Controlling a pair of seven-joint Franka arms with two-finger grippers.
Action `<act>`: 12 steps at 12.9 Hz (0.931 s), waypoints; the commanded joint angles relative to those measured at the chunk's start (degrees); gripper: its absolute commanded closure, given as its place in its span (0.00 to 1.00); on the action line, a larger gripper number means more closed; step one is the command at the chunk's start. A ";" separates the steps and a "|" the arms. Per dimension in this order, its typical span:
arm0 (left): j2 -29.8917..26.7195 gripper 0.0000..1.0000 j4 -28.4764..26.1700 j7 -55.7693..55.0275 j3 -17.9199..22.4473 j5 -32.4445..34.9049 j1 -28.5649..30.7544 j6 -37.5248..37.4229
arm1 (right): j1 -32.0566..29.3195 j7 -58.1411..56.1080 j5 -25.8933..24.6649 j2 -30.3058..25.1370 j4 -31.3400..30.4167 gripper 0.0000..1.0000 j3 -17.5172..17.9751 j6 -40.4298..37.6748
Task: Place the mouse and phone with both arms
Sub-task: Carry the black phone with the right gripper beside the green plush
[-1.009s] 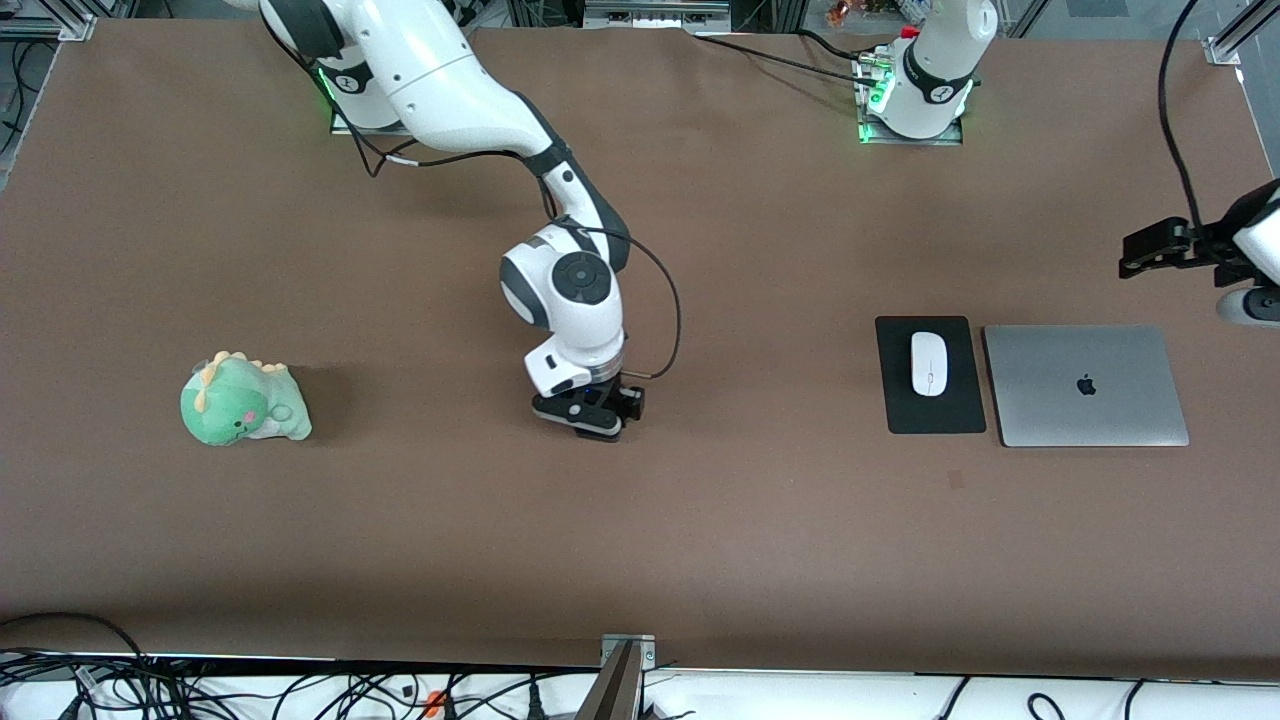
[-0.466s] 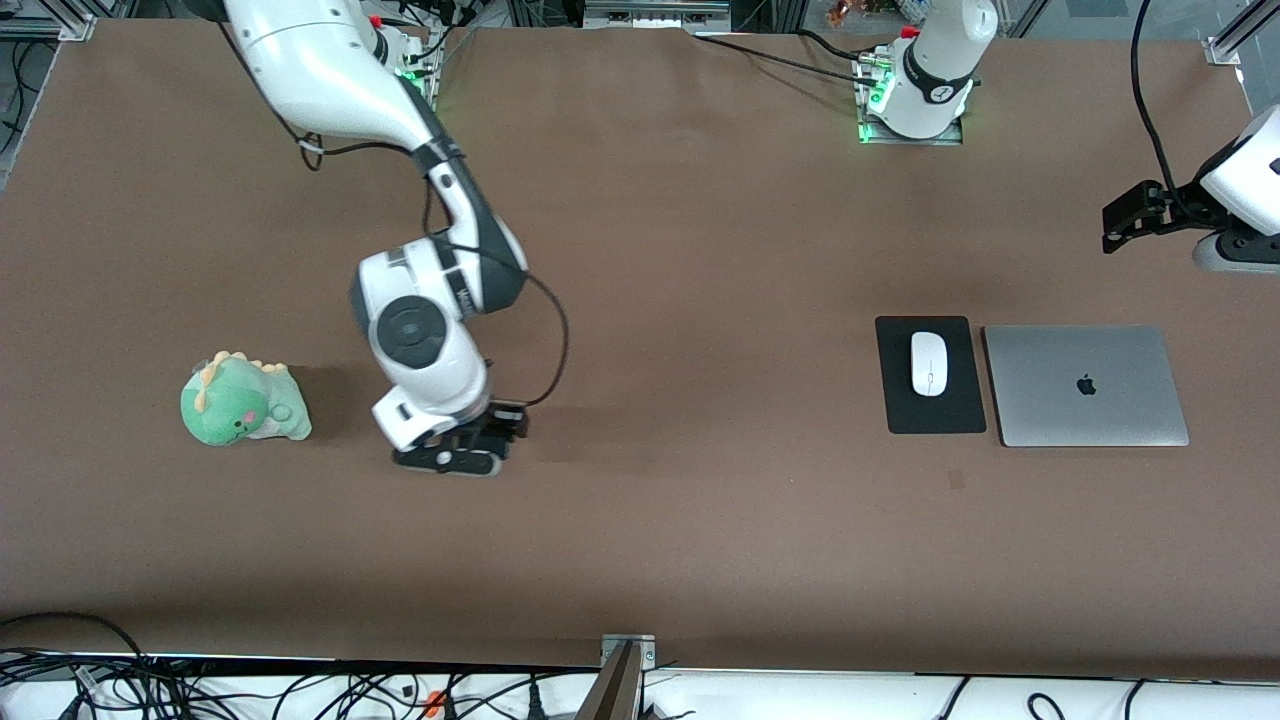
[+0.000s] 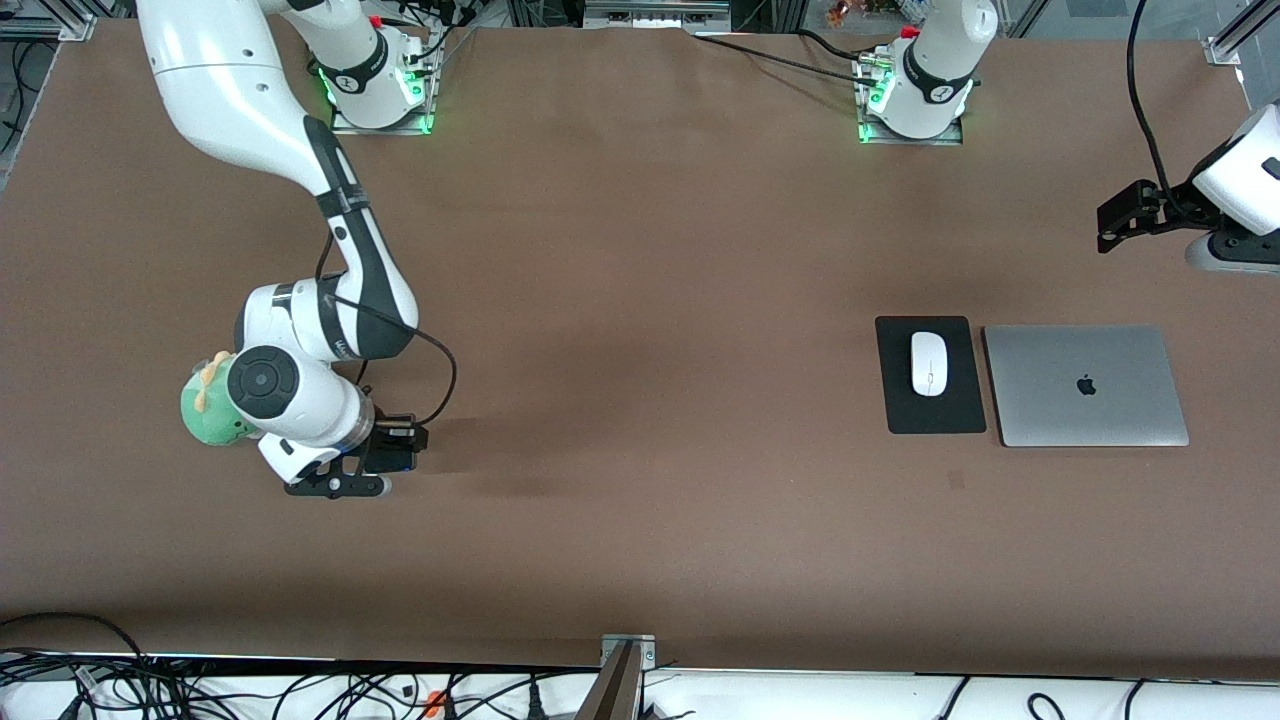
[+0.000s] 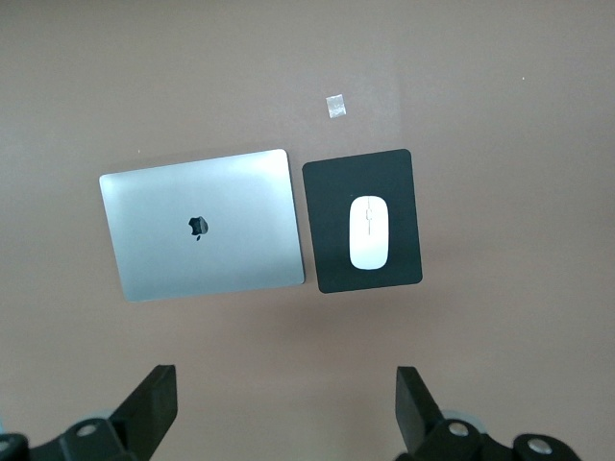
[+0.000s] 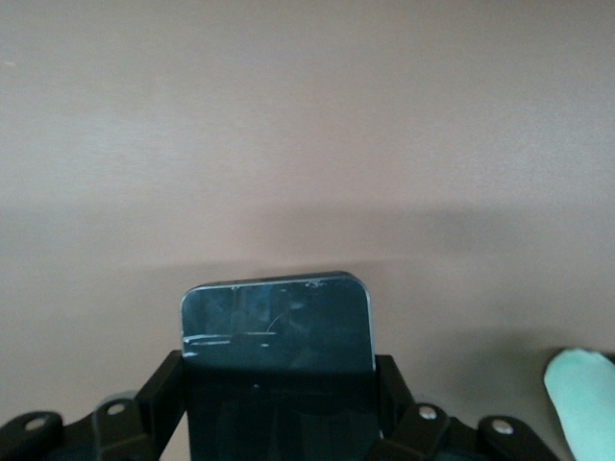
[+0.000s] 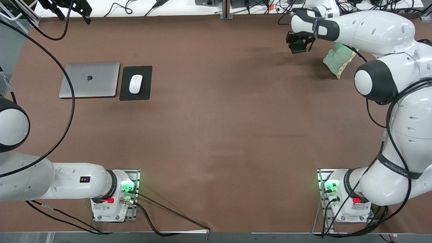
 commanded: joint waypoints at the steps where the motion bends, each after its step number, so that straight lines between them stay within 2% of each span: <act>1: -0.54 0.00 0.62 0.72 0.46 -0.62 -0.34 -0.31 | -0.66 -1.45 0.83 -1.43 -7.21 0.34 1.04 7.82; 7: -0.36 0.00 0.80 0.64 0.46 -0.88 -0.25 -0.75 | -2.24 -1.71 0.83 0.25 -10.29 0.30 1.13 12.92; 8: -0.36 0.00 0.80 0.64 0.46 -0.88 -0.25 -0.75 | -2.33 -2.32 0.83 0.33 -10.47 0.25 1.13 13.28; 9: -0.36 0.00 0.80 0.64 0.46 -0.88 -0.25 -0.75 | -2.59 -2.41 0.92 0.33 -10.47 0.09 1.13 13.28; 10: -0.36 0.00 0.80 0.55 0.46 -0.88 -0.25 -0.75 | -2.77 -2.41 0.92 0.33 -10.30 0.01 1.21 13.20; 12: -0.44 0.00 0.80 0.55 0.46 -0.88 -0.25 -0.84 | -2.94 -2.23 1.27 -0.19 -9.77 0.00 1.30 12.58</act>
